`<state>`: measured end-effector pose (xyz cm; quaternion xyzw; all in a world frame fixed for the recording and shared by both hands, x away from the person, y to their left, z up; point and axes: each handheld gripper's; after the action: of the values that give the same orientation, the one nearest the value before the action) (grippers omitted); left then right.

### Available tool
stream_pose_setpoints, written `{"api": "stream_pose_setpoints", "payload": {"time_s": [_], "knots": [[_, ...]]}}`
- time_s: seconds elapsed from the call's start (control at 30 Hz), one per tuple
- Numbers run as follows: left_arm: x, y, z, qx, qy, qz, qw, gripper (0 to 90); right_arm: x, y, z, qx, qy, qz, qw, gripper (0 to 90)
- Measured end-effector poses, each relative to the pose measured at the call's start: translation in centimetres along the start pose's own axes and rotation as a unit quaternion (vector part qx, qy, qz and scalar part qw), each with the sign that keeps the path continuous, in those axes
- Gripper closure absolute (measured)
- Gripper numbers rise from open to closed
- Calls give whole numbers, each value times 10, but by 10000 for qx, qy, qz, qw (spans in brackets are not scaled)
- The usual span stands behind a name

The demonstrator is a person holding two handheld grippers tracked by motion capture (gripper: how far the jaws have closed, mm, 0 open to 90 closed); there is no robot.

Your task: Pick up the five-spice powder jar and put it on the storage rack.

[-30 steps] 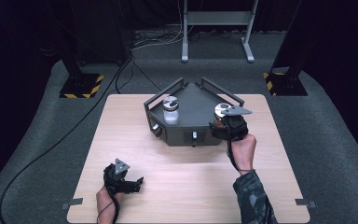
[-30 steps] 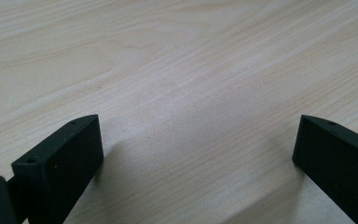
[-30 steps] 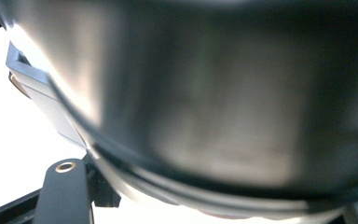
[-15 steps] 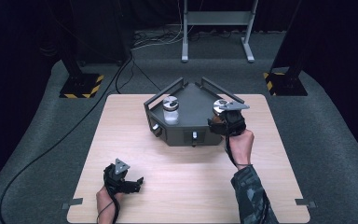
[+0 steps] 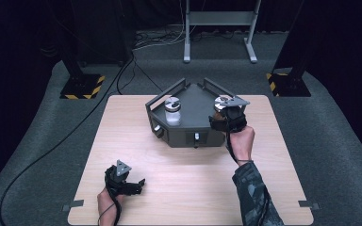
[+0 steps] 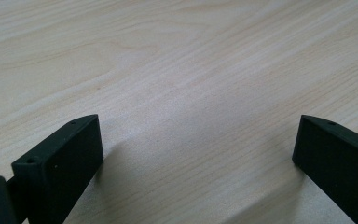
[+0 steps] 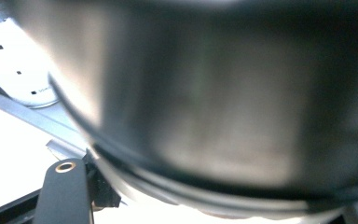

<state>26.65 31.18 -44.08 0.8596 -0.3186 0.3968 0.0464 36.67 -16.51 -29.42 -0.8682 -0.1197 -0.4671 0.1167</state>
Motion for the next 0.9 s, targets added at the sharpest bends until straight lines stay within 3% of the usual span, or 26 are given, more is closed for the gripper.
{"api": "stream_pose_setpoints", "payload": {"time_s": [0.9], "knots": [[0, 3, 0, 61, 14, 35, 10000, 16, 7, 6, 28, -74, -12, 64, 10000, 300]]}}
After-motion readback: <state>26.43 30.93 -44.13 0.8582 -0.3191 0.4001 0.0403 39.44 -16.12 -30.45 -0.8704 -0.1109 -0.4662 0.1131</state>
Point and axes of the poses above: each handheld gripper's, and its own axes: z roughly forward along the jaws, x roughly out of its top, y roughly to its right, and after that the axes turned 12 degrees about z, right-handed
